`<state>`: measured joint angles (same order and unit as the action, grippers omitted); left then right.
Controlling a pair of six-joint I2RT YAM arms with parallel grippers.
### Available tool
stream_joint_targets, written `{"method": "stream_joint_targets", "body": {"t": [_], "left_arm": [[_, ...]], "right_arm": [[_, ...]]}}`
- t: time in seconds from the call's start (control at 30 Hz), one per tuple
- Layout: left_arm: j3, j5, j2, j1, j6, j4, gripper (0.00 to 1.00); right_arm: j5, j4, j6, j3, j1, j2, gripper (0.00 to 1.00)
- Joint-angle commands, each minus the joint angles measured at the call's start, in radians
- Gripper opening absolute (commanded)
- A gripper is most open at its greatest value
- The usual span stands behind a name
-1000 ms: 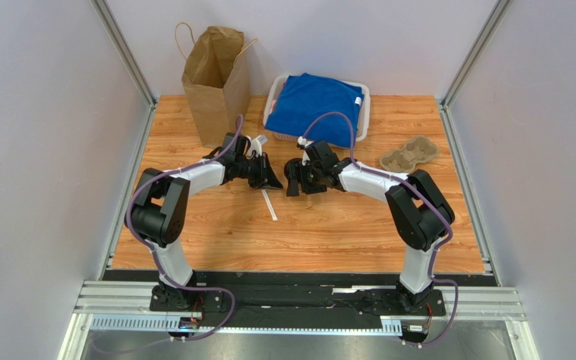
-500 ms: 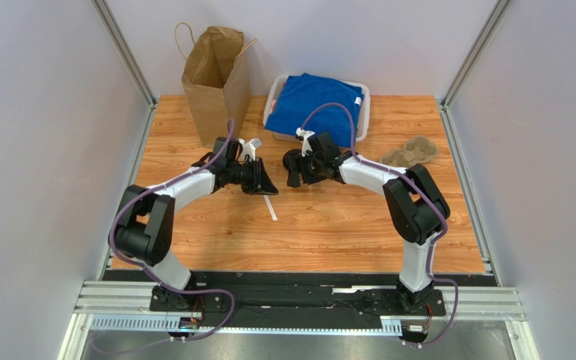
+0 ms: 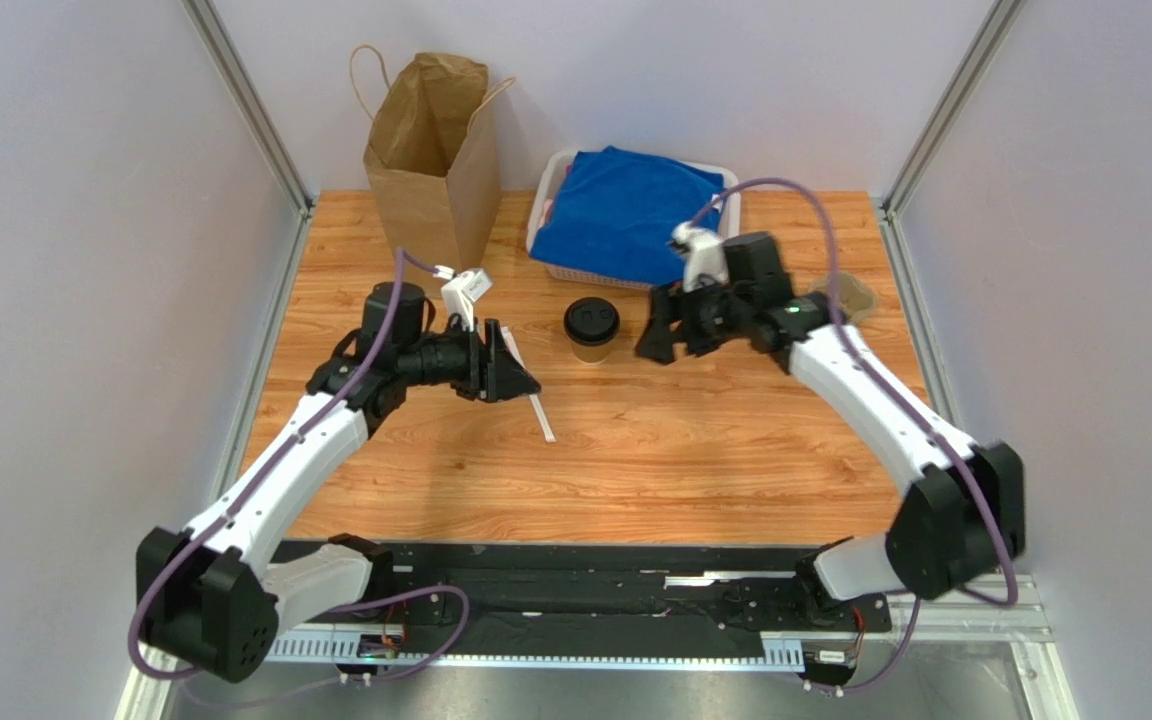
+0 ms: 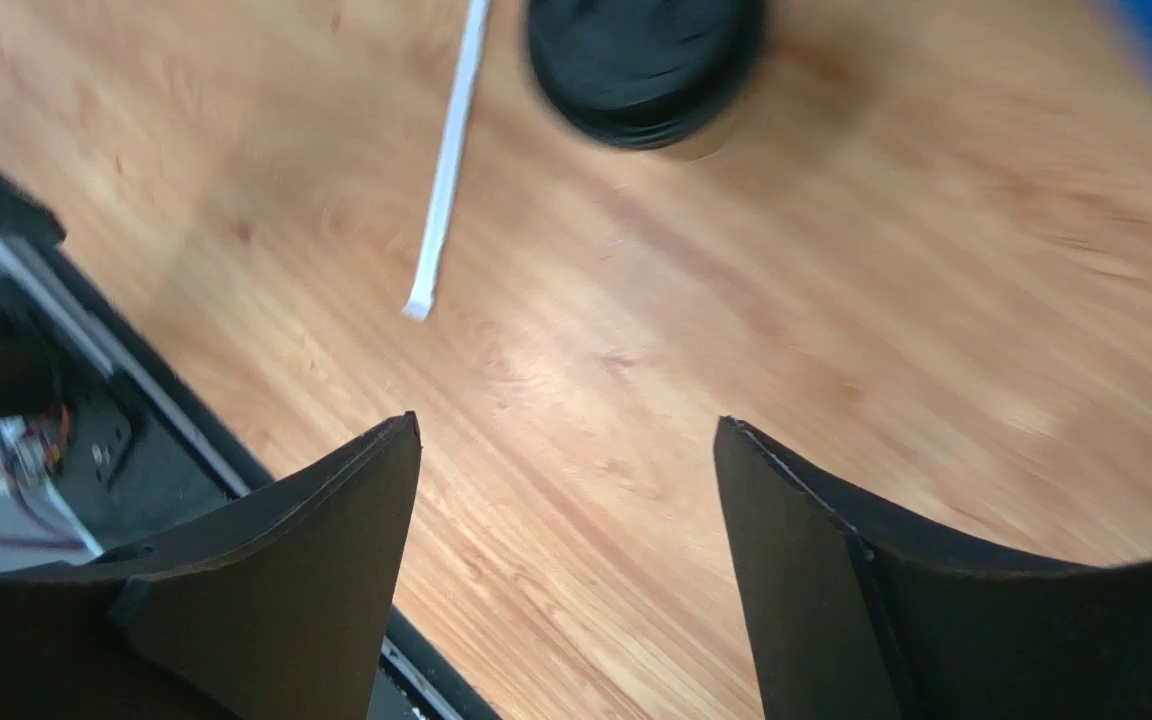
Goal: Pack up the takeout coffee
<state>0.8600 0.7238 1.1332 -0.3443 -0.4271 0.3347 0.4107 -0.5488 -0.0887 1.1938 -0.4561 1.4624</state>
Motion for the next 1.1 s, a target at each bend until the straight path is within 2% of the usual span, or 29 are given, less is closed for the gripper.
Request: {"method": "stream_joint_targets", "body": {"t": [0.0,0.13,0.2,0.37,0.57,0.8,1.07], "left_arm": [[0.031,-0.04,-0.095,0.004,0.091,0.049,0.61],[0.089,-0.055,-0.092,0.005,0.162,0.076,0.65],[0.134,-0.063,-0.07,0.007,0.203,0.095,0.68],[0.223,-0.072,0.005,0.01,0.243,0.155,0.7],[0.269,-0.066,0.065,0.039,0.251,0.165,0.71],[0.29,-0.034,0.128,0.123,0.176,0.144,0.7],[0.343,-0.009,0.163,0.16,0.177,0.148,0.7]], "right_arm": [[0.013,-0.125,-0.029,-0.034,0.279,-0.126,0.77],[-0.157,-0.082,-0.101,-0.051,0.505,-0.136,0.77],[-0.177,-0.028,-0.127,-0.046,0.6,-0.096,0.77],[-0.237,0.038,-0.238,0.03,0.72,0.056,0.76],[-0.234,0.121,-0.31,0.139,0.79,0.251,0.72],[-0.28,0.154,-0.339,0.259,0.821,0.433,0.69],[-0.326,0.171,-0.338,0.322,0.826,0.561,0.65]]}}
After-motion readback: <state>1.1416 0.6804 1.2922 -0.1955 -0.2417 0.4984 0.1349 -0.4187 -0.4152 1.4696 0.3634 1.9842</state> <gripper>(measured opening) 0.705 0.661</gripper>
